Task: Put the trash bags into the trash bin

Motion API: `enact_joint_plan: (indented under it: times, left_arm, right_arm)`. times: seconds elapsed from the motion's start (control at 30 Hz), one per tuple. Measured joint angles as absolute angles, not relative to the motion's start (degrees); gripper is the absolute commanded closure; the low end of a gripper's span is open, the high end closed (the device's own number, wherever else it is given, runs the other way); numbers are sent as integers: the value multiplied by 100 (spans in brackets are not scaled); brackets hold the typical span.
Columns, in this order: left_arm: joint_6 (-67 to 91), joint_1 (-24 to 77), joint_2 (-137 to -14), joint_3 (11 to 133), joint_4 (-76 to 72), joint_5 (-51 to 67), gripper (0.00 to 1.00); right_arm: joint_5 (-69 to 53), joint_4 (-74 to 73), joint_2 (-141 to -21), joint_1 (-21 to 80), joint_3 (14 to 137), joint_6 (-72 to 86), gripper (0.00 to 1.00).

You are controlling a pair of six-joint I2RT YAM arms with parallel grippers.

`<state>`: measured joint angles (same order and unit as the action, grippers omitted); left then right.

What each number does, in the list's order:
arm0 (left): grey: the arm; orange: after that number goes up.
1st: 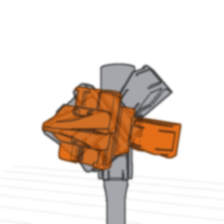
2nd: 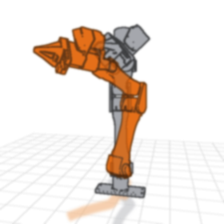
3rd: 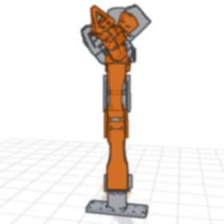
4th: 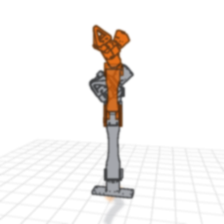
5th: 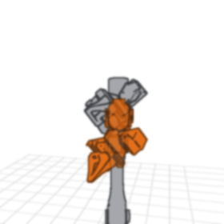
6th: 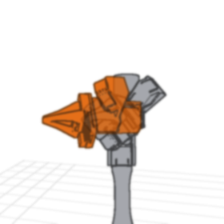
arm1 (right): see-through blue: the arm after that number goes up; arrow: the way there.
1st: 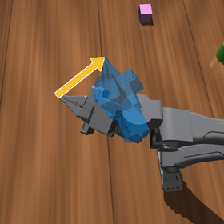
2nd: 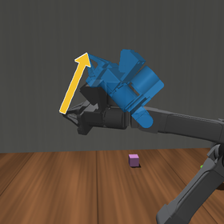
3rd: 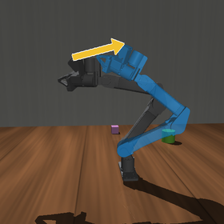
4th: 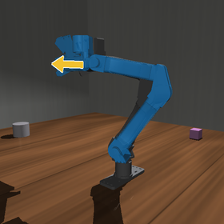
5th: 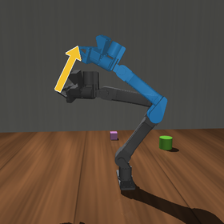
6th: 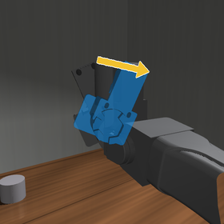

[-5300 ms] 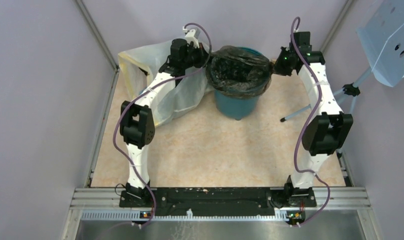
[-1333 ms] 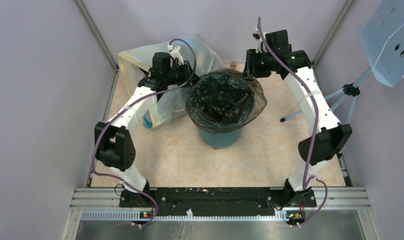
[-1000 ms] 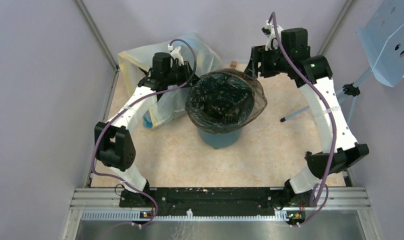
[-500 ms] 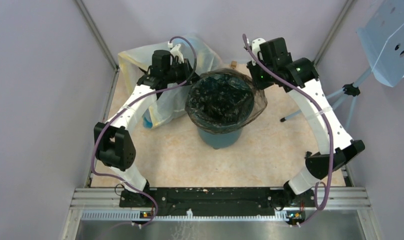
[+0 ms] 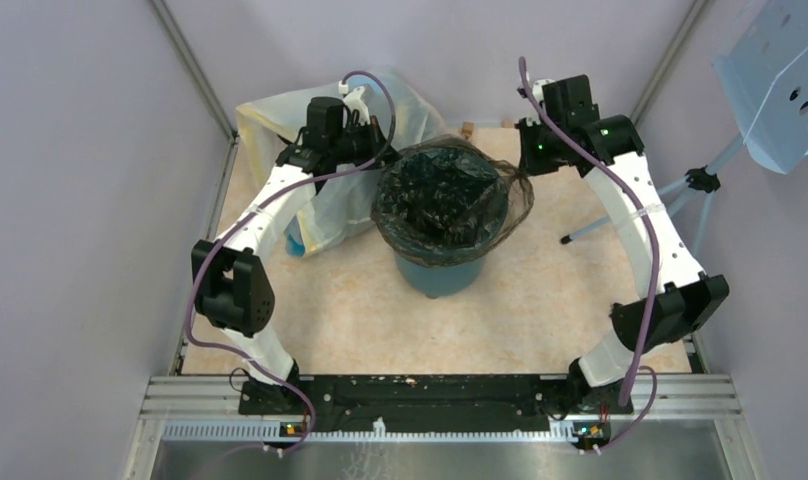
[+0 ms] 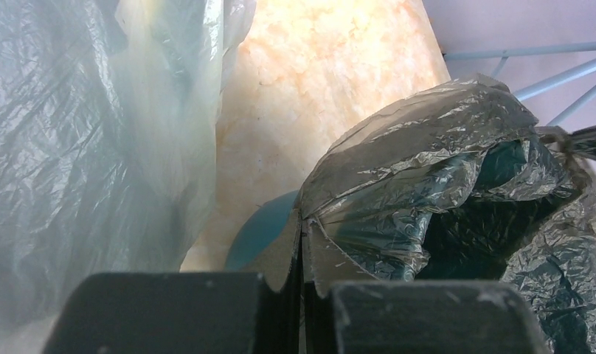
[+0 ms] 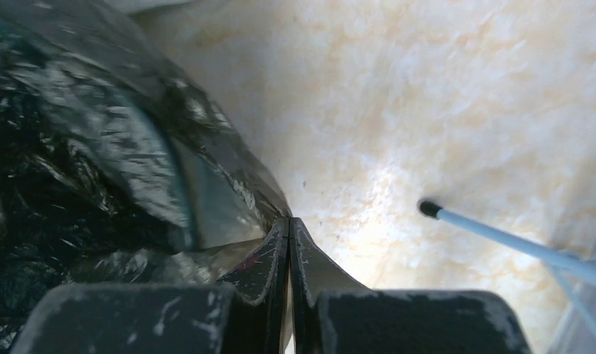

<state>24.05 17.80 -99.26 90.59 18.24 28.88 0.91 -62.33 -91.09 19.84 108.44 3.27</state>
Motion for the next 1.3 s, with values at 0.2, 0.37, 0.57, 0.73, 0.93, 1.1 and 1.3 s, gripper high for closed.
enact_joint_plan:
  times: [0.2, 0.37, 0.57, 0.73, 0.93, 1.1, 1.3]
  left_arm:
    - [2408, 1780, -9931, 9059, 1857, 2915, 100]
    - [2403, 1780, -9996, 9037, 1876, 2998, 100]
    - [2344, 1780, -10005, 8849, 2067, 3076, 100]
    - [2239, 1769, -10005, 8707, 2187, 3107, 100]
    - [2171, 1774, -10005, 8683, 2388, 3072, 95]
    - [2265, 1772, -9979, 8683, 2519, 2742, 62]
    - [2502, 1734, -9526, 8512, 2578, 2132, 40]
  right_arm:
    - [-690, -5817, -9107, 1680, 9786, 683, 100]
    - [-1111, -5476, -9080, 1682, 9015, 895, 100]
    - [-1302, -5124, -8739, 1680, 8132, 1079, 100]
    - [-1179, -5039, -8361, 1671, 7703, 1166, 100]
    - [-808, -5009, -7887, 1485, 7651, 1339, 87]
    - [-626, -4853, -7017, 1249, 7500, 1712, 51]
    - [-965, -4720, -5955, 1011, 7131, 2263, 39]
